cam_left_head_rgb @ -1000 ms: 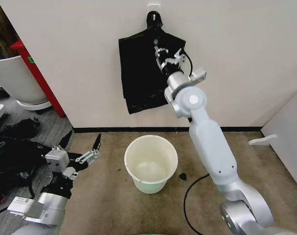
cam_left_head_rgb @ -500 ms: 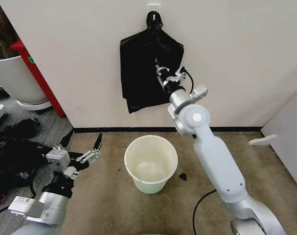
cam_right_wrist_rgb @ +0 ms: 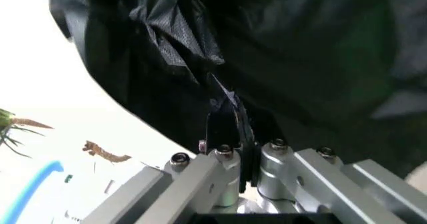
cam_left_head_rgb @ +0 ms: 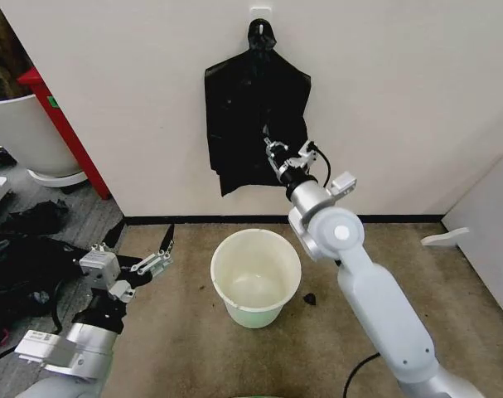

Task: Place the garbage bag over the trash bin.

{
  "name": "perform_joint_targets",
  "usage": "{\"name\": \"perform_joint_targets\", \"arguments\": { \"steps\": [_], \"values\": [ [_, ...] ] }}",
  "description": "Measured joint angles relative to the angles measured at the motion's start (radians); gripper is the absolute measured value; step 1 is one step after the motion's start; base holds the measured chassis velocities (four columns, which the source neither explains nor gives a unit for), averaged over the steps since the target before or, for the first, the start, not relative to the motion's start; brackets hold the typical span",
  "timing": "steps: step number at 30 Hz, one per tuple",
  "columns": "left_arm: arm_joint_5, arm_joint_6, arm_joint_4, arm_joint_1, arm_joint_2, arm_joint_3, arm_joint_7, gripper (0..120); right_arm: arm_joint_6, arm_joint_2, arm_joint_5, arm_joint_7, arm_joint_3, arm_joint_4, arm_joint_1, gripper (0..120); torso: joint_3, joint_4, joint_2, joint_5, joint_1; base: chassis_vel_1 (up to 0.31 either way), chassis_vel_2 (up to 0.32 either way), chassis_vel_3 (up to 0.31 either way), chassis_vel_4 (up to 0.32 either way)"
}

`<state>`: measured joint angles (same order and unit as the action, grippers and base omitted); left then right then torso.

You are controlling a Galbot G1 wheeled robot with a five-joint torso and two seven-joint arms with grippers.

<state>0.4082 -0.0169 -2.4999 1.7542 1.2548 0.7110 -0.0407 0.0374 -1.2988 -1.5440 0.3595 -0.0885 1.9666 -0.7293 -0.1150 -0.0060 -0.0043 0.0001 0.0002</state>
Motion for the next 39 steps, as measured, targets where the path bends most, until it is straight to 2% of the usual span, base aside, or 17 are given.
{"name": "perform_joint_targets", "arguments": {
  "steps": [16, 31, 39],
  "values": [
    [0.003, 0.000, 0.007, -0.010, -0.001, -0.004, -0.005, 100, 0.002, 0.023, 0.085, -0.045, -0.007, 0.078, -0.227, 0, 0.000, 0.0000, 0.000, 0.0000, 0.000, 0.000, 0.000, 0.000, 0.000],
    [0.012, 0.000, 0.023, -0.025, -0.006, -0.008, -0.011, 100, -0.001, 0.014, 0.171, -0.073, 0.007, 0.123, -0.345, 0, 0.000, 0.0000, 0.000, -0.0001, 0.000, 0.000, 0.000, 0.000, 0.000],
    [0.013, 0.000, 0.026, -0.033, -0.008, -0.014, -0.012, 100, -0.006, 0.009, 0.187, -0.077, 0.007, 0.127, -0.358, 0, 0.000, 0.0000, 0.000, -0.0001, 0.000, 0.000, 0.000, 0.000, 0.000]
  ]
}}
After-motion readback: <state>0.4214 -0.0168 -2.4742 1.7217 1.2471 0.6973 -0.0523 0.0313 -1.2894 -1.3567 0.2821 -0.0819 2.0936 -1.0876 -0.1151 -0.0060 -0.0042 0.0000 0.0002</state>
